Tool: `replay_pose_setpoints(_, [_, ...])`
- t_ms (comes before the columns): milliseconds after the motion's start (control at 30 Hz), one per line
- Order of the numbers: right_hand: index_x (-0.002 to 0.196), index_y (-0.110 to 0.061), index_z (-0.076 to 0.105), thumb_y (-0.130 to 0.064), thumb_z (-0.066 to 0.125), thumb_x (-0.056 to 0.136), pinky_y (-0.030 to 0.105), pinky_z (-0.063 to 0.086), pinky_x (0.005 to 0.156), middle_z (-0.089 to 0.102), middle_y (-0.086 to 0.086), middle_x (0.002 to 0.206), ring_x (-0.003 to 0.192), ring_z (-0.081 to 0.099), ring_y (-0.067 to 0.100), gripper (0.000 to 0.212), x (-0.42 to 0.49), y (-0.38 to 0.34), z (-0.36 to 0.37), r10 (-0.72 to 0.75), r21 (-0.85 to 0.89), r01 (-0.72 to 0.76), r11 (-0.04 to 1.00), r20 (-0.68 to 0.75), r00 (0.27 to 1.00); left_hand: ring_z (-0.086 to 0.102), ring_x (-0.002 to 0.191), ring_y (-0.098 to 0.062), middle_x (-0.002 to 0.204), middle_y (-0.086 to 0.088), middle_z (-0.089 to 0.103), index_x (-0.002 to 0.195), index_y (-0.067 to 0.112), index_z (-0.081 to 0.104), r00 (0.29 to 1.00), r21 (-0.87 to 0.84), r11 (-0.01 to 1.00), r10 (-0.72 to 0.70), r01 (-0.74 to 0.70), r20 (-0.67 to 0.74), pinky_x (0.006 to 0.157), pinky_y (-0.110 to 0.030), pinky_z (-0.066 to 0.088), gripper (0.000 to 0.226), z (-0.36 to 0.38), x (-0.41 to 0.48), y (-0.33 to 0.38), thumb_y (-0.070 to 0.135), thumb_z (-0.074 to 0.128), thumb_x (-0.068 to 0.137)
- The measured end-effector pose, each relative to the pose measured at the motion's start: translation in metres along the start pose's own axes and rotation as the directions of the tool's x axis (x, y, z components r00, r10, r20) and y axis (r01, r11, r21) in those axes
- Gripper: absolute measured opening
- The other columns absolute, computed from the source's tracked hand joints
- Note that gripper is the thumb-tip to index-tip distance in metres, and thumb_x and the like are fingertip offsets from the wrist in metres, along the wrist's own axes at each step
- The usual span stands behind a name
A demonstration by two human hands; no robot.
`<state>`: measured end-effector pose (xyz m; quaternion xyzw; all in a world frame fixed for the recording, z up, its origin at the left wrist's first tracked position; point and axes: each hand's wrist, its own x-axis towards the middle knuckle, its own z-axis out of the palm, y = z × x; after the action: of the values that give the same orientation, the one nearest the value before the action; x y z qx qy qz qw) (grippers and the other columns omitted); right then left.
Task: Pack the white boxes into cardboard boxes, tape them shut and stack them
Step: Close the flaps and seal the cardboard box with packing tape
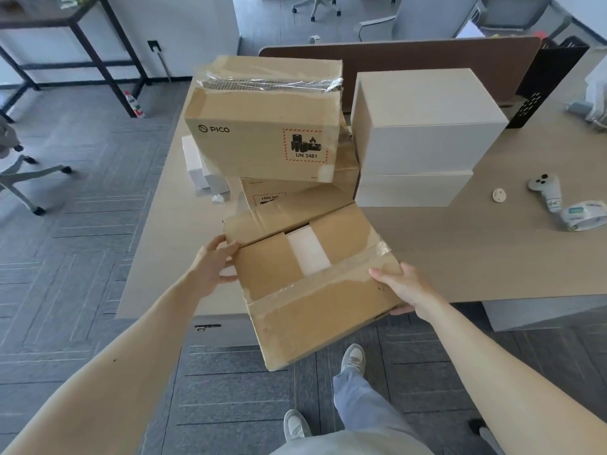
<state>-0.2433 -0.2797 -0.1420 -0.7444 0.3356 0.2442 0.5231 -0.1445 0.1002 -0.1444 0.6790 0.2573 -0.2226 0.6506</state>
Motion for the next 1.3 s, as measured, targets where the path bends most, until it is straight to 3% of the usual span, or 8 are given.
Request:
replay_pose_setpoints(267, [0.136, -0.023, 0.043, -0.058, 0.077, 0.073, 0.043, 0.062, 0.065, 0.055, 0.001, 0.125, 0.108, 0.058, 0.025, 0.079, -0.008, 0.002, 0.018, -0.021, -0.011, 0.021, 1.000, 0.021, 1.000, 0.066, 0.099, -0.024, 0.106, -0.005, 0.067, 0.125, 0.027, 0.056, 0.997, -0.058, 0.995, 0.078, -0.079, -0.022, 0.081, -0.050, 0.057, 0.032, -0.025, -0.023, -0.015, 0.011, 0.062, 0.098])
replay_pose_setpoints(467, [0.123, -0.024, 0.052, -0.055, 0.076, 0.076, 0.046, 0.062, 0.069, 0.060, -0.001, 0.112, 0.099, 0.060, 0.021, 0.061, -0.018, 0.004, 0.031, -0.051, -0.024, 0.052, 0.998, 0.033, 0.998, 0.065, 0.102, -0.026, 0.104, -0.008, 0.065, 0.124, 0.022, 0.057, 0.995, -0.086, 0.991, 0.096, -0.098, -0.037, 0.083, -0.052, 0.057, 0.030, -0.041, -0.034, -0.028, 0.007, 0.061, 0.098])
replay_pose_setpoints(767, [0.131, -0.021, 0.050, -0.061, 0.078, 0.068, 0.045, 0.062, 0.060, 0.058, 0.002, 0.119, 0.100, 0.060, 0.023, 0.080, -0.019, -0.001, 0.056, -0.074, -0.059, 0.074, 0.995, 0.008, 0.997, 0.066, 0.104, -0.023, 0.114, -0.007, 0.066, 0.122, 0.024, 0.056, 0.992, -0.102, 0.991, 0.077, -0.088, -0.101, 0.074, -0.046, 0.059, 0.027, -0.066, -0.048, -0.040, 0.012, 0.060, 0.098])
replay_pose_setpoints(900, [0.129, -0.020, 0.051, -0.063, 0.078, 0.068, 0.047, 0.062, 0.065, 0.059, 0.002, 0.116, 0.098, 0.061, 0.022, 0.079, -0.022, -0.009, 0.066, -0.085, -0.091, 0.088, 0.992, 0.031, 0.996, 0.064, 0.106, -0.022, 0.118, -0.005, 0.063, 0.123, 0.021, 0.055, 0.977, -0.041, 0.996, 0.073, -0.082, -0.198, 0.067, -0.042, 0.060, 0.025, -0.071, -0.054, -0.041, 0.026, 0.061, 0.099])
replay_pose_setpoints(1000, [0.129, -0.021, 0.052, -0.068, 0.078, 0.063, 0.049, 0.062, 0.068, 0.059, 0.002, 0.120, 0.103, 0.060, 0.023, 0.085, -0.020, -0.012, 0.074, -0.103, -0.126, 0.107, 0.986, 0.035, 0.994, 0.064, 0.108, -0.022, 0.118, -0.006, 0.063, 0.127, 0.023, 0.053, 0.967, -0.045, 0.994, 0.088, -0.101, -0.239, 0.065, -0.042, 0.061, 0.028, -0.080, -0.062, -0.047, 0.023, 0.060, 0.100])
replay_pose_setpoints(1100, [0.134, -0.022, 0.049, -0.074, 0.077, 0.055, 0.050, 0.061, 0.073, 0.057, 0.001, 0.125, 0.110, 0.058, 0.025, 0.099, -0.018, -0.015, 0.082, -0.117, -0.137, 0.121, 0.983, 0.038, 0.992, 0.066, 0.109, -0.023, 0.114, -0.006, 0.068, 0.127, 0.028, 0.055, 0.978, -0.154, 0.980, 0.095, -0.125, -0.187, 0.072, -0.047, 0.061, 0.031, -0.090, -0.070, -0.055, 0.015, 0.061, 0.099])
replay_pose_setpoints(1200, [0.122, -0.023, 0.054, -0.062, 0.076, 0.070, 0.049, 0.062, 0.066, 0.061, -0.001, 0.112, 0.100, 0.060, 0.023, 0.068, -0.023, -0.021, 0.088, -0.157, -0.125, 0.162, 0.979, 0.052, 0.986, 0.061, 0.112, -0.025, 0.116, -0.001, 0.069, 0.120, 0.029, 0.061, 0.987, -0.291, 0.945, 0.121, -0.148, -0.110, 0.090, -0.061, 0.051, 0.023, -0.094, -0.075, -0.055, 0.015, 0.056, 0.101])
replay_pose_setpoints(1300, [0.121, -0.026, 0.055, -0.057, 0.074, 0.076, 0.047, 0.062, 0.059, 0.061, -0.004, 0.105, 0.092, 0.060, 0.022, 0.057, -0.026, -0.026, 0.090, -0.175, -0.124, 0.183, 0.975, 0.073, 0.982, 0.053, 0.109, -0.032, 0.122, 0.000, 0.063, 0.101, 0.027, 0.071, 0.991, -0.369, 0.920, 0.135, -0.130, -0.011, 0.088, -0.064, 0.050, 0.020, -0.095, -0.082, -0.055, 0.025, 0.052, 0.095])
